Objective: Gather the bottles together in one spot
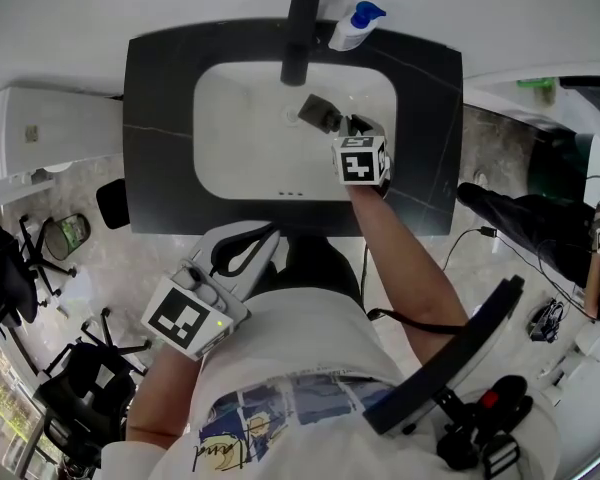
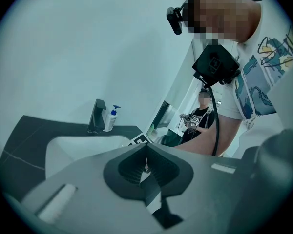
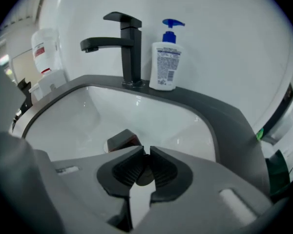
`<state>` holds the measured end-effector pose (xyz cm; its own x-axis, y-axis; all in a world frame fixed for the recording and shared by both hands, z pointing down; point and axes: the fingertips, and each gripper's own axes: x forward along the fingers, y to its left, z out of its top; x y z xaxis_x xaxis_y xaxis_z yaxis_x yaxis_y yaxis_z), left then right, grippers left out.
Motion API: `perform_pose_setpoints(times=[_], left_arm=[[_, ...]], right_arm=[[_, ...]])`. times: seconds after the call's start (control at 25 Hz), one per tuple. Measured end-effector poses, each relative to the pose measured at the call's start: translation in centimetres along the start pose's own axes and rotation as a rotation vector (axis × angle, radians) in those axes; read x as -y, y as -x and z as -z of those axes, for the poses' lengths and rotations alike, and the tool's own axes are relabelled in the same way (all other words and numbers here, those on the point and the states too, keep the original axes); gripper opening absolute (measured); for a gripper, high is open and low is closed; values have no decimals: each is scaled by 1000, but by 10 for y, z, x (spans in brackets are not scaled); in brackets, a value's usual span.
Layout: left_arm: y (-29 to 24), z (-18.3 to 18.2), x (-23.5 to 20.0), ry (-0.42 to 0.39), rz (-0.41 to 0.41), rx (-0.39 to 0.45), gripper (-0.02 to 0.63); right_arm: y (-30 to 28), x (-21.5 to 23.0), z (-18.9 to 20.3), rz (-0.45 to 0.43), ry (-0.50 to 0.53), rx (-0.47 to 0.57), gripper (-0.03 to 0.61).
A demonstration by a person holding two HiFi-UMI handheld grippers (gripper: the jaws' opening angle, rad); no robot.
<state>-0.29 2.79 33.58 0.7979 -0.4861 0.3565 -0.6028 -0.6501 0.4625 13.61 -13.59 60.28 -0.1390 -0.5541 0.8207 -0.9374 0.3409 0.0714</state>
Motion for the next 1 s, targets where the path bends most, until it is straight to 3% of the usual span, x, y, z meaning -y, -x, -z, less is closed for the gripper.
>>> perform_pose_setpoints(times=[0.16,0.44,0.68,1.0], left_arm=[[2,0,2,-7,2,9,5],[3,1,3,4,-3,12,5],[3,1,3,10,-10,13,5],[9,2,1,18,-33,6,5]], right_arm=[[8,-3,-13,4,164,38,37],[14,-24,-28,-52,327,111,40],[11,-52,-45,-152,425,171,46],[8,-78,-60,-252,483,242,52]])
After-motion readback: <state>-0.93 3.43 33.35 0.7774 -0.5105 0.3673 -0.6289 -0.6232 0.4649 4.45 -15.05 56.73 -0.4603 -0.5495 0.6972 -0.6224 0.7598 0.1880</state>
